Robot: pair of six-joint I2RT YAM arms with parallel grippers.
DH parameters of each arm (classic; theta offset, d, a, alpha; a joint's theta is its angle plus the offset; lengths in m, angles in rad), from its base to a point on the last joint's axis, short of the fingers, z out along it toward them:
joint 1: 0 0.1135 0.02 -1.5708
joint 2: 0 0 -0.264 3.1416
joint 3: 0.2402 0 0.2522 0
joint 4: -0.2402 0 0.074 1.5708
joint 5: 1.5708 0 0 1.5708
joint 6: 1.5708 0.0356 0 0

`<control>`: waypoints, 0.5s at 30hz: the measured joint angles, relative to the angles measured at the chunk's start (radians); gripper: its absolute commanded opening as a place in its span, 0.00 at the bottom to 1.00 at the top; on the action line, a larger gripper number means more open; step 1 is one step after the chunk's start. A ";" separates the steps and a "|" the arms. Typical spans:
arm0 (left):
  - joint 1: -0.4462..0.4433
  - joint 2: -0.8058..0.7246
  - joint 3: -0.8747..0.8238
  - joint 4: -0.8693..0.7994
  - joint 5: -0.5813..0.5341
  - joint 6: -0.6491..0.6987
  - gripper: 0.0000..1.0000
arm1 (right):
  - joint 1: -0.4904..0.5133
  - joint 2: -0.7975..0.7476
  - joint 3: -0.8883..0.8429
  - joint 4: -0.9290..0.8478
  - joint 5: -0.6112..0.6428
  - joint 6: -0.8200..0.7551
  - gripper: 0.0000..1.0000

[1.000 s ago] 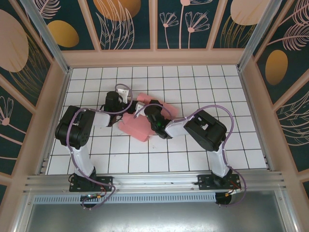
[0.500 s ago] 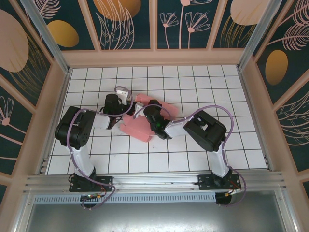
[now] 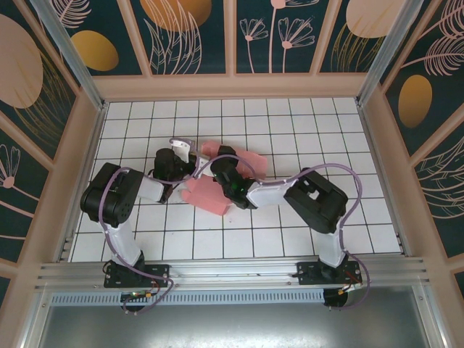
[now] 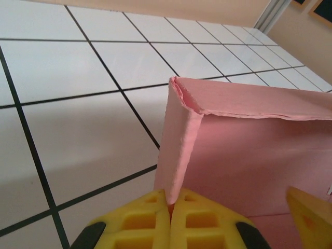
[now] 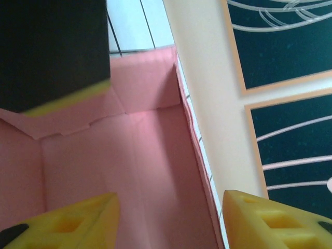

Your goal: Fold the paper box

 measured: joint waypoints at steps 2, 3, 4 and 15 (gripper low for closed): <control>0.000 0.000 -0.007 0.025 -0.002 -0.002 0.00 | 0.011 -0.050 0.000 -0.040 -0.037 0.051 0.63; 0.000 0.000 -0.008 0.032 -0.003 -0.002 0.00 | 0.015 -0.072 0.000 -0.055 -0.048 0.072 0.64; 0.000 0.000 -0.008 0.040 -0.003 -0.003 0.00 | 0.022 -0.101 0.000 -0.072 -0.064 0.099 0.64; -0.020 0.000 -0.026 0.126 -0.048 0.007 0.00 | 0.024 -0.324 0.017 -0.233 -0.189 0.430 0.67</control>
